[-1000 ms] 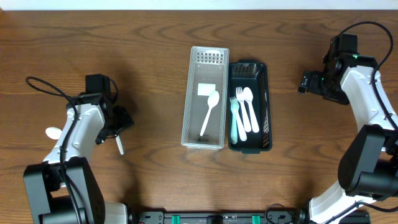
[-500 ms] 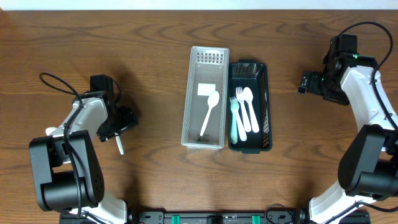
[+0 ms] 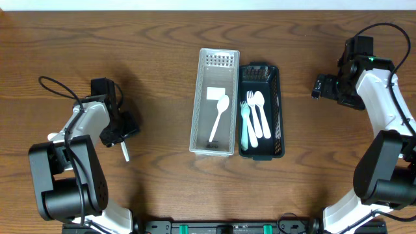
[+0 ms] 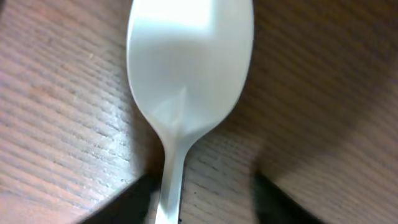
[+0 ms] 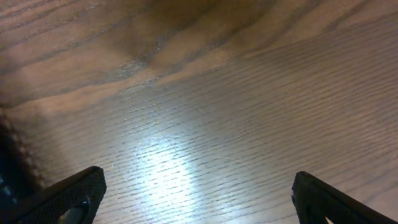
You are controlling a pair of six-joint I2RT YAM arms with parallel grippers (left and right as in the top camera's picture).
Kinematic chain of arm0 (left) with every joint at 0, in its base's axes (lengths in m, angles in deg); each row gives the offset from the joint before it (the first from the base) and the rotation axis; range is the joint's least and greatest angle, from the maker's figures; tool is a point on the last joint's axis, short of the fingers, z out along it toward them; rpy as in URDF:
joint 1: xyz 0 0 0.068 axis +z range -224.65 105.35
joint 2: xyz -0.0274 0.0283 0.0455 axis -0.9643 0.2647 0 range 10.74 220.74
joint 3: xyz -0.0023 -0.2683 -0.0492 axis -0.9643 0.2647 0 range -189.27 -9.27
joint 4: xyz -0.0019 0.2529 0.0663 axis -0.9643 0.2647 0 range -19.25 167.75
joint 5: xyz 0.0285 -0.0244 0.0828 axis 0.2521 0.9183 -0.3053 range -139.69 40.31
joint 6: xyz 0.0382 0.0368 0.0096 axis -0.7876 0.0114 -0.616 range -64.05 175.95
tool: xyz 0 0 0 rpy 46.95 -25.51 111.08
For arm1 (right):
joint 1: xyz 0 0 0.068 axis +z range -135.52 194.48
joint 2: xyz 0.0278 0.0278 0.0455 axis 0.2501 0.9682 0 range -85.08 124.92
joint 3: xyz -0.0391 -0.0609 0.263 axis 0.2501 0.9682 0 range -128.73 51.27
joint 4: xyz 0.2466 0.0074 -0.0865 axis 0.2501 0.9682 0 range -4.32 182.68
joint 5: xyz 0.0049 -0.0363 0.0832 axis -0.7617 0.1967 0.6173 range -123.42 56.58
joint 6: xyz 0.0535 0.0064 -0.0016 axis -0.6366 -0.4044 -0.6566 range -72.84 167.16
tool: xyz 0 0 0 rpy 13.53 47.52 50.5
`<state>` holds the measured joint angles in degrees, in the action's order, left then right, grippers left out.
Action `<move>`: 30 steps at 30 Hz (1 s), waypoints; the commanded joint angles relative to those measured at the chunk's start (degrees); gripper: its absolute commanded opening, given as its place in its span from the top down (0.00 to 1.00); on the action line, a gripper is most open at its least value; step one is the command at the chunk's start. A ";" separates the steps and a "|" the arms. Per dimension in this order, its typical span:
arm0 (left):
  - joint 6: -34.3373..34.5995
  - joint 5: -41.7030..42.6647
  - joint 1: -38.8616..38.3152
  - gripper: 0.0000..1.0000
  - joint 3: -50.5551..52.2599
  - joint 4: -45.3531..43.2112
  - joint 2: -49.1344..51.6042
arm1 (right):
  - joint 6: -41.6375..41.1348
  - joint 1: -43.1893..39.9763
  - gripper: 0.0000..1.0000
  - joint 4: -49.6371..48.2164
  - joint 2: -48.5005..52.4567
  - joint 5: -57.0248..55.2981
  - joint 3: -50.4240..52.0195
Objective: Pack container
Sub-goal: 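Lower left gripper onto the next white spoon and grasp it, then carry the spoon into the clear white basket and release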
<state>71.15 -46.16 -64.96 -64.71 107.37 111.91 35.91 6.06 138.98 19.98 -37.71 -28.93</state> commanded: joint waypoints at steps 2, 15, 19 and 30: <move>-0.57 0.33 0.26 0.70 0.90 0.79 2.93 | 0.61 -0.42 0.01 0.11 -1.25 0.24 -0.52; -0.15 0.33 0.26 0.94 0.90 0.61 2.93 | 0.61 -0.42 0.01 0.09 -1.25 0.24 -0.52; -0.17 0.33 0.26 0.94 0.90 0.57 2.93 | 0.59 -0.42 0.01 0.09 -1.25 0.24 -0.52; -1.07 0.61 -2.84 0.94 -10.32 12.20 -0.87 | 0.59 -0.42 0.01 -0.17 -1.25 0.24 -0.52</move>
<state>70.86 -45.59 -65.63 -69.69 117.08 112.80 35.91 6.06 138.92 19.98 -37.69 -28.91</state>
